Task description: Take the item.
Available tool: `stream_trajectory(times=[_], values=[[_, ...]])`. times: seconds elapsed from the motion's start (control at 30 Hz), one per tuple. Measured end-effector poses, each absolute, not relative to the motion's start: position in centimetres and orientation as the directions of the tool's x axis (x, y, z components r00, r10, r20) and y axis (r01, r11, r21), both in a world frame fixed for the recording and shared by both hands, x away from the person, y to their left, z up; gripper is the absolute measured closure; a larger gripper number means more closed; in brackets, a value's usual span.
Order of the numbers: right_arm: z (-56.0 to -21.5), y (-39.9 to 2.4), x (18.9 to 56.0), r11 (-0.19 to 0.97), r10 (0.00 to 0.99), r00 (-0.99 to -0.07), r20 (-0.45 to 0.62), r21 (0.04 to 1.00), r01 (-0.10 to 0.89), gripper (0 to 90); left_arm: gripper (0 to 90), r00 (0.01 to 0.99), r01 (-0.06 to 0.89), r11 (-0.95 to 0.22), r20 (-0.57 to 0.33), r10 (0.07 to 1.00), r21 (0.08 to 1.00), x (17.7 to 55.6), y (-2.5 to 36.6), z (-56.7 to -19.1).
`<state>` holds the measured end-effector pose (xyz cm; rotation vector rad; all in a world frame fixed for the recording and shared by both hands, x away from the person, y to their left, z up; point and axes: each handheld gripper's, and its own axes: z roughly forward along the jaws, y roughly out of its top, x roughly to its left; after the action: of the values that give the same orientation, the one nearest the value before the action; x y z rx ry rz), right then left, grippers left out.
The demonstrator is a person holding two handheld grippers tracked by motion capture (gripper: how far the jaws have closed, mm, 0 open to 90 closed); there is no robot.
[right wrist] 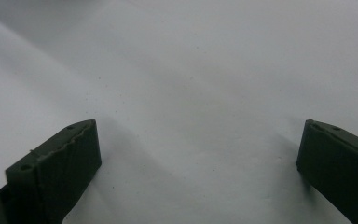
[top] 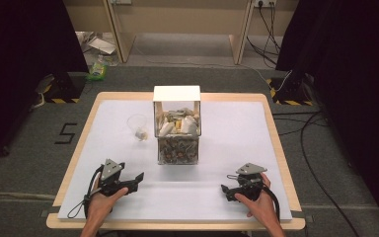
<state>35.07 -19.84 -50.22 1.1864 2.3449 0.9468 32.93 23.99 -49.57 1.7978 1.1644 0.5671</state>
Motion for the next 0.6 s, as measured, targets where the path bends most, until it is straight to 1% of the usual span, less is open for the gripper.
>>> stream_trajectory(times=[0.17, 0.6], values=[[-50.2, -19.8, 35.1, 0.427, 0.807, -0.590, -0.008, 0.698, 0.575, 0.3, 15.2, 0.452, 0.480, -0.161, -0.085, 0.888, 0.862, 32.4, 24.2, -49.8], [-50.2, -19.9, 35.1, 0.429, 0.807, -0.591, -0.009, 0.697, 0.575, 0.3, 15.2, 0.463, 0.447, -0.166, -0.069, 0.884, 0.879, 31.3, 24.3, -49.6]])
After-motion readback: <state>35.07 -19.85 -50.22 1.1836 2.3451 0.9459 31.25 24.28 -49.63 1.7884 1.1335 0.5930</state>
